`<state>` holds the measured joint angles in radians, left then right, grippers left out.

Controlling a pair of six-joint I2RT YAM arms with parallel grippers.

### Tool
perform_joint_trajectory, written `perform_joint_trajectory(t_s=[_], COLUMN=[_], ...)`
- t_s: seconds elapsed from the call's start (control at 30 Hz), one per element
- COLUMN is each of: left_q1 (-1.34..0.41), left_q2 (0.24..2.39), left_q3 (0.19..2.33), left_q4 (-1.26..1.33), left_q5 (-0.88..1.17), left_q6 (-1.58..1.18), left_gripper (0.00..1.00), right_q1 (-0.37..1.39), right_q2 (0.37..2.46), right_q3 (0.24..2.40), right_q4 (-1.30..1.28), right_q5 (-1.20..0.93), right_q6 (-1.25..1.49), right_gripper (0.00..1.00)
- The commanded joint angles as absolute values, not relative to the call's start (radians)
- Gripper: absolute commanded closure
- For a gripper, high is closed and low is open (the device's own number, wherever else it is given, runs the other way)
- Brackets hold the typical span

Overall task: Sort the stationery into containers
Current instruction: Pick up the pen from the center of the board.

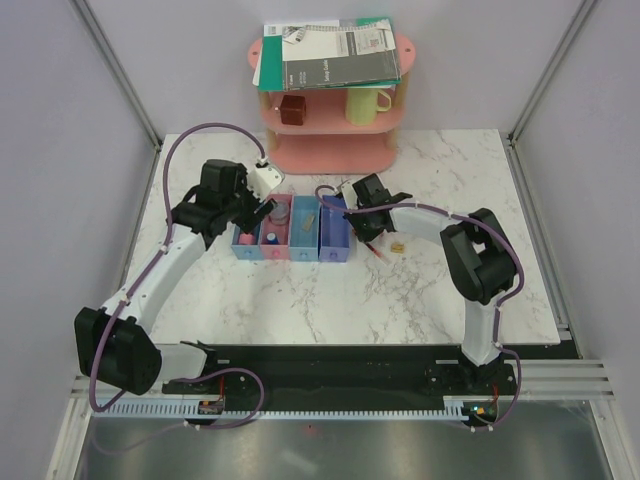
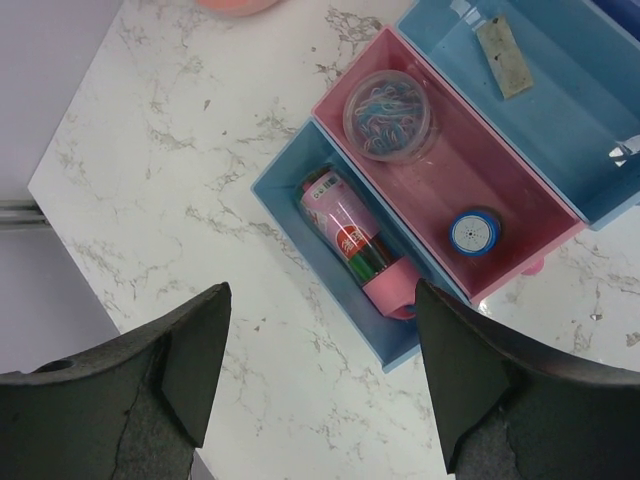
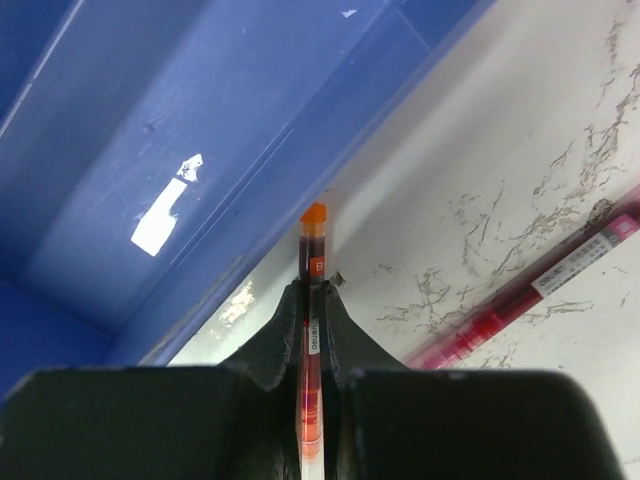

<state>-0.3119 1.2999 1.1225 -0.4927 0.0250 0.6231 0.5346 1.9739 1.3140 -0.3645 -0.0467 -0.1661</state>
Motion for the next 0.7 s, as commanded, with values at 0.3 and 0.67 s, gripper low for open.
perform_joint_trajectory(t_s=[0.3,0.67], left_q1=[-0.318,-0.318], left_q2=[1.282,1.209], left_q3=[1.239,1.210], left_q4=[-0.548,-0.621], left_q5=[0.008,0.063], left_q6=[0.666,0.693], left_gripper=[0.19,0.18], right_q1=[0.512,0.460], right_q2=[1.881,1.694], right_q3=[1.233,1.434], right_q4=[-0.509,-0.566], right_q5=[-0.078,-0.162], right_q6=[-0.169,-0.066], right_gripper=[1.00,1.00])
